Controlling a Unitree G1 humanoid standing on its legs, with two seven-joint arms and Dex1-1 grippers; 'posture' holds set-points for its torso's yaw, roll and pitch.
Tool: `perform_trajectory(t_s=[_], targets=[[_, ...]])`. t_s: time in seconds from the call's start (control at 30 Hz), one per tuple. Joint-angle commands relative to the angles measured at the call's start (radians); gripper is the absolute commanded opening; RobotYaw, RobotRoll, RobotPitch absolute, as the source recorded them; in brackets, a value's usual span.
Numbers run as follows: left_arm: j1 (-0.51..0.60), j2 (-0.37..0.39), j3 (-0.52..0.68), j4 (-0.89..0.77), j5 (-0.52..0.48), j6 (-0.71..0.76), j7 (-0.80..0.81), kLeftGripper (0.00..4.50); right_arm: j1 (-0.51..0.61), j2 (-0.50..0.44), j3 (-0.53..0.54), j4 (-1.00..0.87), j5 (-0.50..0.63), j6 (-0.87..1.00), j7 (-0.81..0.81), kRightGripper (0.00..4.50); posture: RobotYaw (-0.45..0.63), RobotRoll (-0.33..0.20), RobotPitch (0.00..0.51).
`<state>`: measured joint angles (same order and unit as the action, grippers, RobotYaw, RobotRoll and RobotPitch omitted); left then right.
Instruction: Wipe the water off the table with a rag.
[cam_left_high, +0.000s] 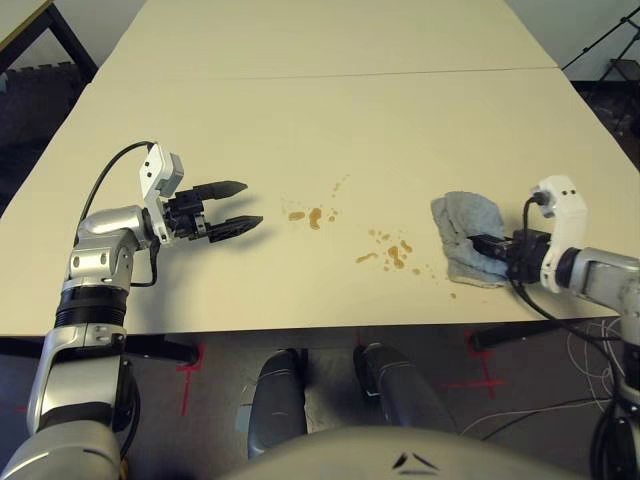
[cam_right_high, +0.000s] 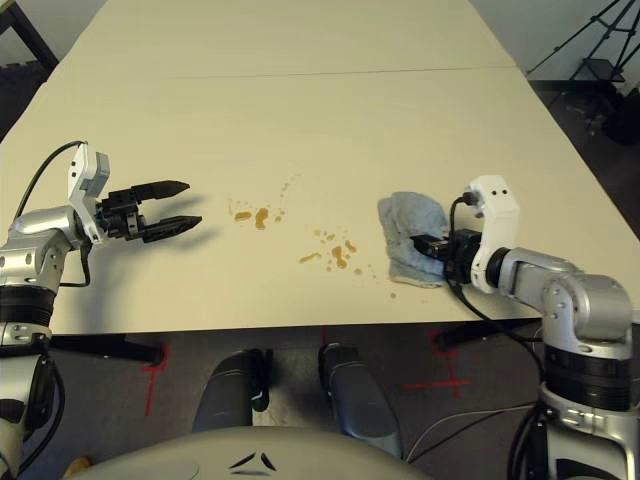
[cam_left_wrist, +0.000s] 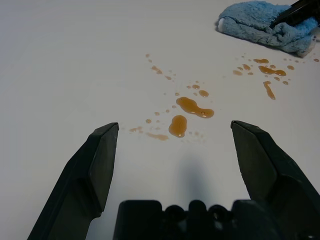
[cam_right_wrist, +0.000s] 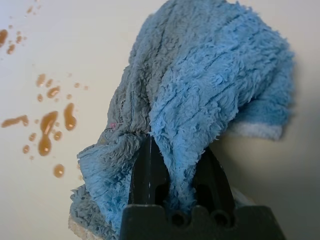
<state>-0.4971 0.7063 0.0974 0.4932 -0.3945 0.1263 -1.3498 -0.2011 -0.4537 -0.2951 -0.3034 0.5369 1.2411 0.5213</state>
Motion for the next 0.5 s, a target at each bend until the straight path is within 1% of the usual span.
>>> perform_trajectory(t_s=[0.03, 0.33, 0.5], targets=[[0.002, 0.014, -0.003, 0.013, 0.012, 0.003, -0.016, 4.50, 0.016, 0.060, 0.093, -0.025, 0.036, 0.062, -0.023, 0.19, -0.22, 0.000, 0.183], [0.029, 0.026, 0.005, -0.012, 0.004, 0.014, -0.015, 4.50, 0.000, 0.194, 0.174, -0.079, 0.053, 0.107, -0.085, 0.19, -0.21, 0.000, 0.191], [0.028, 0.030, 0.005, -0.012, 0.005, 0.018, -0.016, 4.50, -0.052, 0.269, 0.252, -0.037, 0.032, 0.077, -0.109, 0.19, -0.19, 0.000, 0.198]])
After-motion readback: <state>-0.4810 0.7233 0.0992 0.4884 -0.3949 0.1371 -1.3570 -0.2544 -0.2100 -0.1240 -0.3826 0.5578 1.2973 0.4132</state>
